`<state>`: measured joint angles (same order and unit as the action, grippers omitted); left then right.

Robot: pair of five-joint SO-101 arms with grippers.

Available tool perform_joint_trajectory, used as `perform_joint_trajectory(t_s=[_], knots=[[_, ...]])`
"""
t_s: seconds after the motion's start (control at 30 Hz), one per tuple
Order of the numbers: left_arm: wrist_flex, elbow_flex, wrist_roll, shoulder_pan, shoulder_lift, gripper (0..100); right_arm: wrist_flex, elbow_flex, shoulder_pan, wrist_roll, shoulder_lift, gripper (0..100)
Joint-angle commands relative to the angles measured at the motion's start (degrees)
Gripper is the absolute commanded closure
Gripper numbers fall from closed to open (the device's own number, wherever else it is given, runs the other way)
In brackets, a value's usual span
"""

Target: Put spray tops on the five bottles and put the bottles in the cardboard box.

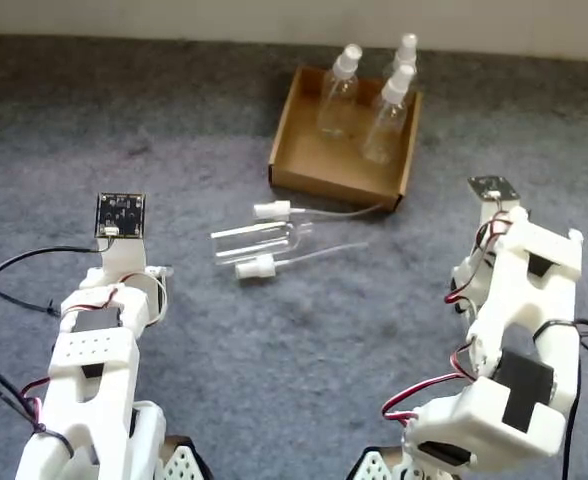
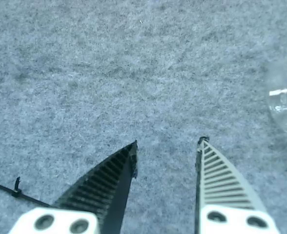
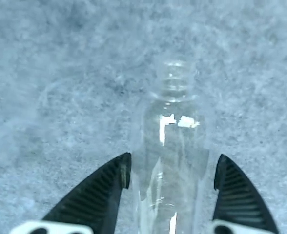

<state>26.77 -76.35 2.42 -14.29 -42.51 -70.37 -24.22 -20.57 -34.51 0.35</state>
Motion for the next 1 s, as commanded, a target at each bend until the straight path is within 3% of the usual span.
perform_joint_trajectory(t_s=[0.0,0.33,0.6,0.77,0.97], knots=[[0.0,0.4,0.4,-0.4,-0.2,81,0.0,1.8,-0.7,-0.4,0.0,75.6],[0.0,0.4,0.4,-0.4,-0.2,81,0.1,2.4,-1.1,-0.4,10.6,75.9],[0.0,0.4,0.4,-0.4,-0.2,81,-0.4,2.6,-1.0,-0.3,10.6,99.8],[0.8,3.2,0.4,-0.7,-1.5,81,-2.7,6.5,-0.7,5.9,1.0,99.5],[23.2,22.1,0.4,4.1,-2.9,81,2.9,-1.3,8.0,13.7,-24.7,99.5]])
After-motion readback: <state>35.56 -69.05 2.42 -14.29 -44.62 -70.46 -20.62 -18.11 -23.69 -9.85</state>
